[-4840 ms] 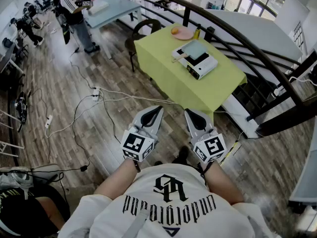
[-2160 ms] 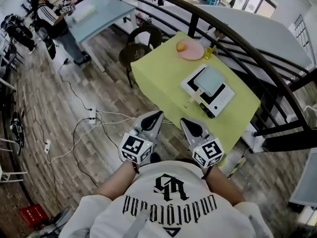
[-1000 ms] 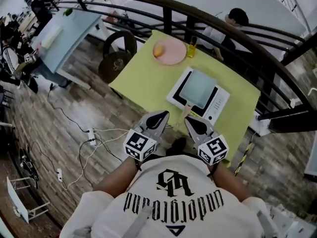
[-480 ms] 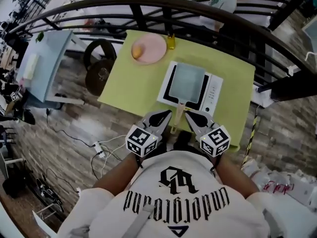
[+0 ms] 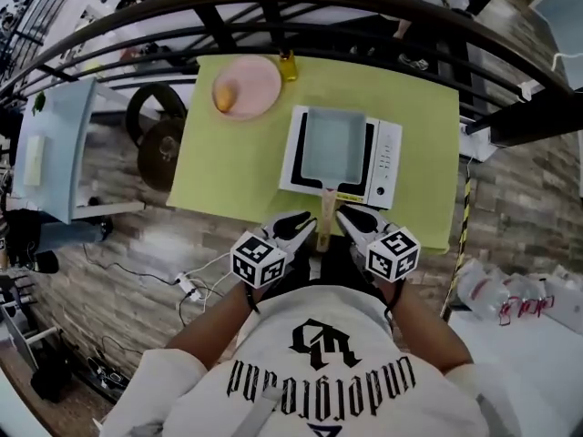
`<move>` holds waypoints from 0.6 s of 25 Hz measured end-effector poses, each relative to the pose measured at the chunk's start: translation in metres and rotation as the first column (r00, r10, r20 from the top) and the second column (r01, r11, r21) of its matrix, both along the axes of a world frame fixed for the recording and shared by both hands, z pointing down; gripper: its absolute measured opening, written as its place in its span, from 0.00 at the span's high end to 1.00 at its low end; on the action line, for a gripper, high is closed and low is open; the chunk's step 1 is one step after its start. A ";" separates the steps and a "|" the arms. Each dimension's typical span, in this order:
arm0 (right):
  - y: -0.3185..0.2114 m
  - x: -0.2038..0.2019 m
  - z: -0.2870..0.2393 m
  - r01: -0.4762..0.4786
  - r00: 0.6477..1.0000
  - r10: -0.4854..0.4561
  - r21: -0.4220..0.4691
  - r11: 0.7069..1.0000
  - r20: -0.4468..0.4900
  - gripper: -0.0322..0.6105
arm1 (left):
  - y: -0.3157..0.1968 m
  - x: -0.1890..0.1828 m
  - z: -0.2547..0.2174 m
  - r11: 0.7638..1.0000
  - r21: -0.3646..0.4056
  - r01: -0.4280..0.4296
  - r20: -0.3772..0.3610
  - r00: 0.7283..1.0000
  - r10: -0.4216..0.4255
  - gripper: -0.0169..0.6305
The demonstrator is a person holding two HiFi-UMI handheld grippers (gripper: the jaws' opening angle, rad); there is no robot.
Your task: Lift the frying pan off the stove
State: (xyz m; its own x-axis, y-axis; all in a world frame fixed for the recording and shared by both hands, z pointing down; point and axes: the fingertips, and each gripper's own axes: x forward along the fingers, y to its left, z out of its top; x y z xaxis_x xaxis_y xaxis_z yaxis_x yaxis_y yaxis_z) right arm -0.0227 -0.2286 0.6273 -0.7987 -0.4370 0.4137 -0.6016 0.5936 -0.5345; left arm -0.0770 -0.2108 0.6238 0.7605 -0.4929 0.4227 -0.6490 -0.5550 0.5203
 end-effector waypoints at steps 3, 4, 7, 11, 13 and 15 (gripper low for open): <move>0.002 -0.002 0.019 -0.023 0.999 0.025 -0.078 0.997 0.027 0.81 | 0.007 0.004 0.022 0.996 -0.084 -0.036 -0.037 0.999 0.033 0.76; 0.002 -0.003 0.025 -0.029 0.999 0.033 -0.104 0.994 0.037 0.78 | 0.010 0.005 0.028 0.993 -0.112 -0.044 -0.052 0.998 0.039 0.73; -0.004 -0.002 0.040 -0.059 0.994 0.075 -0.184 0.981 0.082 0.70 | 0.014 0.010 0.047 0.980 -0.187 -0.073 -0.102 0.993 0.055 0.64; -0.009 -0.006 0.062 -0.064 0.981 0.115 -0.303 0.951 0.153 0.57 | 0.022 0.020 0.068 0.951 -0.284 -0.120 -0.176 0.982 0.071 0.52; -0.010 -0.010 0.072 -0.056 0.975 0.127 -0.351 0.935 0.184 0.52 | 0.027 0.024 0.078 0.934 -0.327 -0.142 -0.211 0.975 0.075 0.48; -0.013 -0.014 0.081 -0.052 0.966 0.144 -0.386 0.921 0.213 0.51 | 0.029 0.030 0.086 0.920 -0.355 -0.169 -0.244 0.966 0.084 0.47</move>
State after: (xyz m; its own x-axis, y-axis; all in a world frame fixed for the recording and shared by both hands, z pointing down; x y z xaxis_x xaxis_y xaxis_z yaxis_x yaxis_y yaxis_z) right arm -0.0368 -0.2413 0.7083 -0.8531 -0.3678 0.3700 -0.4779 0.2666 -0.8370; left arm -0.0472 -0.1814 0.7096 0.9004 -0.2274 0.3709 -0.4319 -0.3649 0.8248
